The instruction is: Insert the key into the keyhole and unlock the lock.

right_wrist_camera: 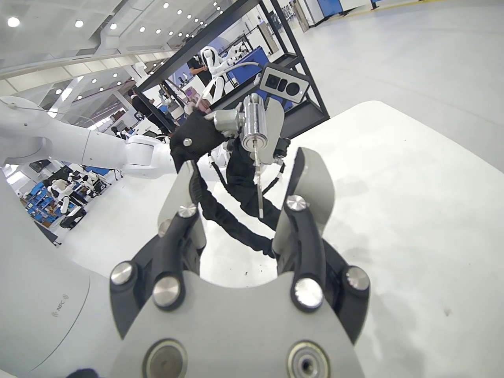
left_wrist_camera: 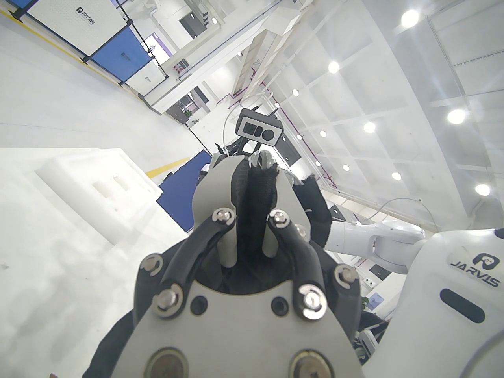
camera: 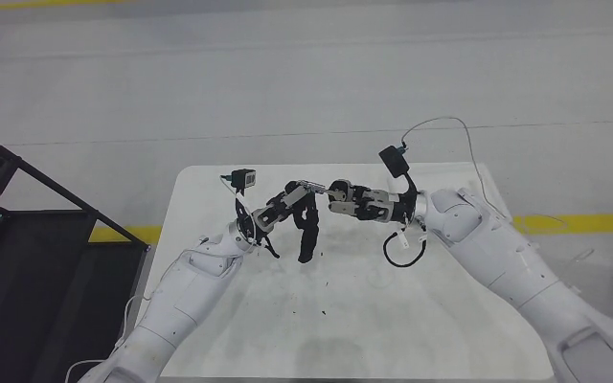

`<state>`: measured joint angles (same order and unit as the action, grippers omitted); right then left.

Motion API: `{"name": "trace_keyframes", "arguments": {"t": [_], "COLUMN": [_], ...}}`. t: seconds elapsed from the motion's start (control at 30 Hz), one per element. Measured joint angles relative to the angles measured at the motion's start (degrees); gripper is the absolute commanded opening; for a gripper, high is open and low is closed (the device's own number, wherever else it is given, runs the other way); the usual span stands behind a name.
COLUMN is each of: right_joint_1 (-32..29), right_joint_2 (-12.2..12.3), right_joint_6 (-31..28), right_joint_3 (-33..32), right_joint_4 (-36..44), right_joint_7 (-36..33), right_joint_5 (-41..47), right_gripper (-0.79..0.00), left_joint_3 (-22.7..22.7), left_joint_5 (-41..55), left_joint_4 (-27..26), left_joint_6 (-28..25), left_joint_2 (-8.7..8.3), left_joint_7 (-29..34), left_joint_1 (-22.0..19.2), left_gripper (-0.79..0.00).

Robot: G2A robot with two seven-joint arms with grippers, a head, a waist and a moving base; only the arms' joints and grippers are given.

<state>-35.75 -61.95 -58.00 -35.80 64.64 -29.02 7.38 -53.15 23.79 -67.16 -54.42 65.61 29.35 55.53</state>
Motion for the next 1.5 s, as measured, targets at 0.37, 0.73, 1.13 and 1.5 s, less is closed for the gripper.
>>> {"name": "trace_keyframes", "arguments": {"t": [0.37, 0.73, 1.13, 1.5], "right_joint_1": [-0.64, -1.84, -1.08, -0.88], "right_joint_2": [-0.36, -0.39, -1.15, -1.29], "right_joint_6": [0.0, 0.0, 0.03, 7.91], "right_joint_3": [-2.35, -4.68, -3.41, -1.78], "right_joint_4": [-0.41, 0.32, -1.47, -1.3], "right_joint_7": [-2.41, -4.71, -12.62, -25.17], "right_joint_5": [0.12, 0.43, 9.12, 30.68], "right_gripper": [-0.483, -0.776, -0.785, -0.785], "left_joint_3": [0.0, 0.0, 0.0, 0.0], "left_joint_5": [0.0, 0.0, 0.0, 0.0], "left_joint_4": [0.0, 0.0, 0.0, 0.0], "left_joint_6": [0.0, 0.0, 0.0, 0.0], "left_joint_2": [0.0, 0.0, 0.0, 0.0], "left_joint_7": [0.0, 0.0, 0.0, 0.0], "left_joint_1": [0.0, 0.0, 0.0, 0.0], "left_gripper": [-0.785, -0.785, -0.785, -0.785]}}
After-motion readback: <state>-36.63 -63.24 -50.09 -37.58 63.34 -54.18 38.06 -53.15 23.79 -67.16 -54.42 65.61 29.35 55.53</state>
